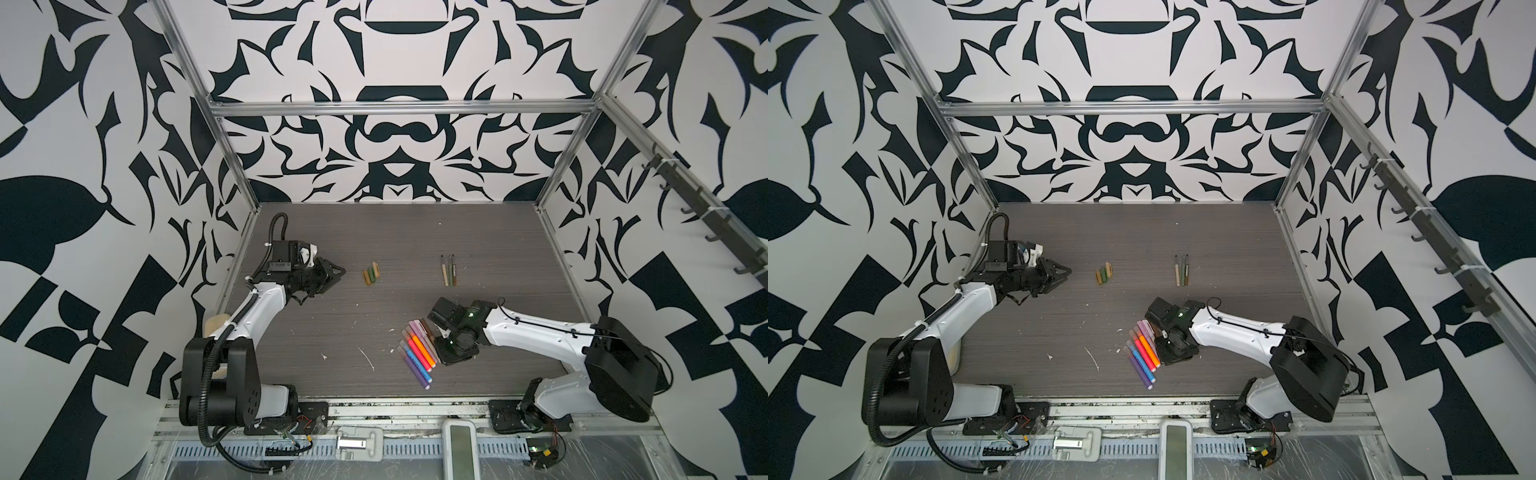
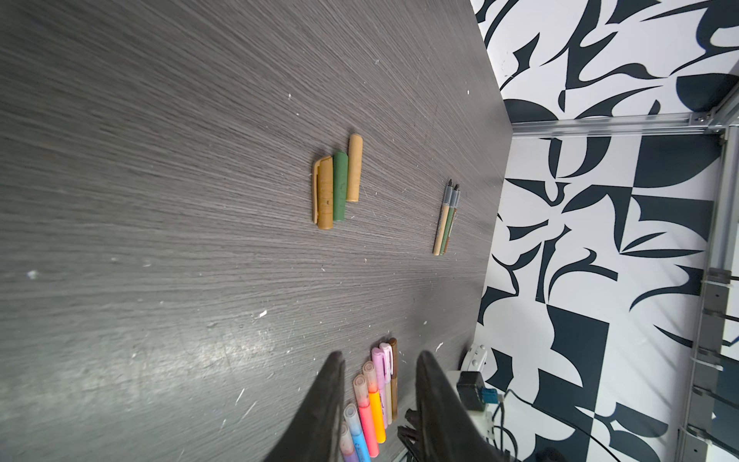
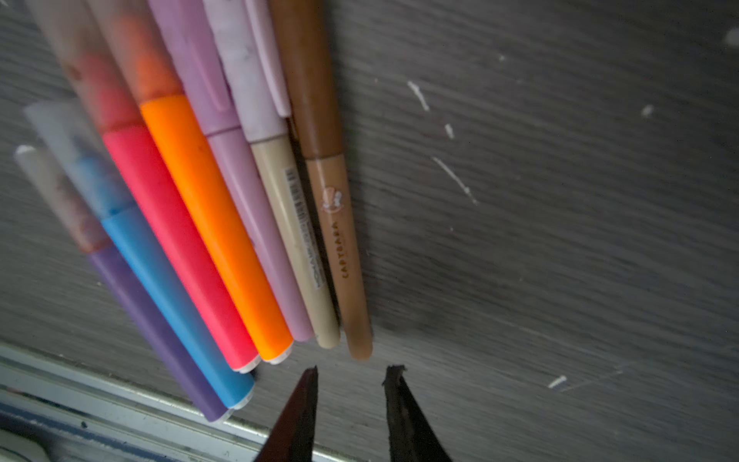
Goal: Open the pen caps
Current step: 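Close the right gripper on the lower end of the brown capped pen, then lift the brown pen toward the left gripper while the left gripper approaches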
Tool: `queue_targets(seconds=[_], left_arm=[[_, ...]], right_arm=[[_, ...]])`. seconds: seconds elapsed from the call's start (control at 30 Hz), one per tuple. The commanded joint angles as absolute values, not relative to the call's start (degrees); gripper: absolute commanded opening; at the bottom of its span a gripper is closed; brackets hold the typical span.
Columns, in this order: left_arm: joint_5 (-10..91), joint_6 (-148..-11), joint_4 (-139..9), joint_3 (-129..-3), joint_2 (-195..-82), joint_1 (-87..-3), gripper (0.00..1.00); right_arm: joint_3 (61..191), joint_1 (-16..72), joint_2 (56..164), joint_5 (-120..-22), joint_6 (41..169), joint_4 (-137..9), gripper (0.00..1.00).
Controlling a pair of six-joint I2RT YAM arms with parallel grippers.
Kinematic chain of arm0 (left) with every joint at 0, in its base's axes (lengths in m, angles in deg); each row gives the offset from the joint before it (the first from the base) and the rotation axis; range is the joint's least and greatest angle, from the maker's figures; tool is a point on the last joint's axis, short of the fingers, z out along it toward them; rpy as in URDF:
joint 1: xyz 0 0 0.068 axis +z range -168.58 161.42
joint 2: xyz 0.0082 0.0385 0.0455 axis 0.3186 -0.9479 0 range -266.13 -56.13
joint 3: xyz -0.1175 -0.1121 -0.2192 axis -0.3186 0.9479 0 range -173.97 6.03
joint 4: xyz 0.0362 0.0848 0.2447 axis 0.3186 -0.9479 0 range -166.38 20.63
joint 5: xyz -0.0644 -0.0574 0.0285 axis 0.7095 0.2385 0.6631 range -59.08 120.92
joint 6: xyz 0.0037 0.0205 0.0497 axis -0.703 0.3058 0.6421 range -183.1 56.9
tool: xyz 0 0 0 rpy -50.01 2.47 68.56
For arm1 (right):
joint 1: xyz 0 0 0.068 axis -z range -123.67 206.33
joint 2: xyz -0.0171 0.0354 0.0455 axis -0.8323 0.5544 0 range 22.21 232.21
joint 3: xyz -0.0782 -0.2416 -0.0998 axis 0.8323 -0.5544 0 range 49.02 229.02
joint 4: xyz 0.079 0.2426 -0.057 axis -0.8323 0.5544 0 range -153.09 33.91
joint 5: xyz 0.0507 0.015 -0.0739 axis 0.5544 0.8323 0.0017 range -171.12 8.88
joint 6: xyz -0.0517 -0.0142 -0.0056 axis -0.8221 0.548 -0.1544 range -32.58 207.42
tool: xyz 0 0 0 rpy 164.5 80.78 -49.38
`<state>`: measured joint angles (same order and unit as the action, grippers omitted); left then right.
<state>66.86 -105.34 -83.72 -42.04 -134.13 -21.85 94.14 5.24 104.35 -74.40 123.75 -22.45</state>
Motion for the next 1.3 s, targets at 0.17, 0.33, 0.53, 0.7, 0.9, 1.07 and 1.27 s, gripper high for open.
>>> queue_targets(seconds=[0.17, 0.33, 0.53, 0.7, 0.9, 1.07, 1.27], left_arm=[[66.9, -105.5, -84.1, -40.3, -132.0, -21.7, 0.33], [67.3, -105.6, -84.1, -40.4, -132.0, -21.7, 0.33], [67.6, -105.4, -84.1, -40.5, -132.6, -21.7, 0.33], [68.2, -105.3, -84.1, -41.0, -133.4, -21.7, 0.33], [68.4, -104.5, -85.2, -42.3, -133.7, -21.7, 0.33], [69.7, -103.9, -85.6, -43.0, -134.4, -21.7, 0.35], [73.4, -103.8, -84.7, -43.9, -135.4, -21.7, 0.39]], right_arm=[[95.8, 5.1, 107.2, -75.8, 125.0, -22.0, 0.29], [96.5, 5.2, 108.1, -77.1, 125.4, -21.1, 0.27], [97.7, 5.2, 108.8, -78.8, 125.2, -20.2, 0.26], [99.8, 5.4, 111.5, -79.2, 123.8, -20.0, 0.26], [103.0, 6.6, 116.4, -79.3, 121.9, -18.2, 0.25], [102.8, 9.0, 117.3, -79.5, 122.2, -16.9, 0.17], [104.4, 15.3, 113.2, -78.6, 119.4, -16.1, 0.08]])
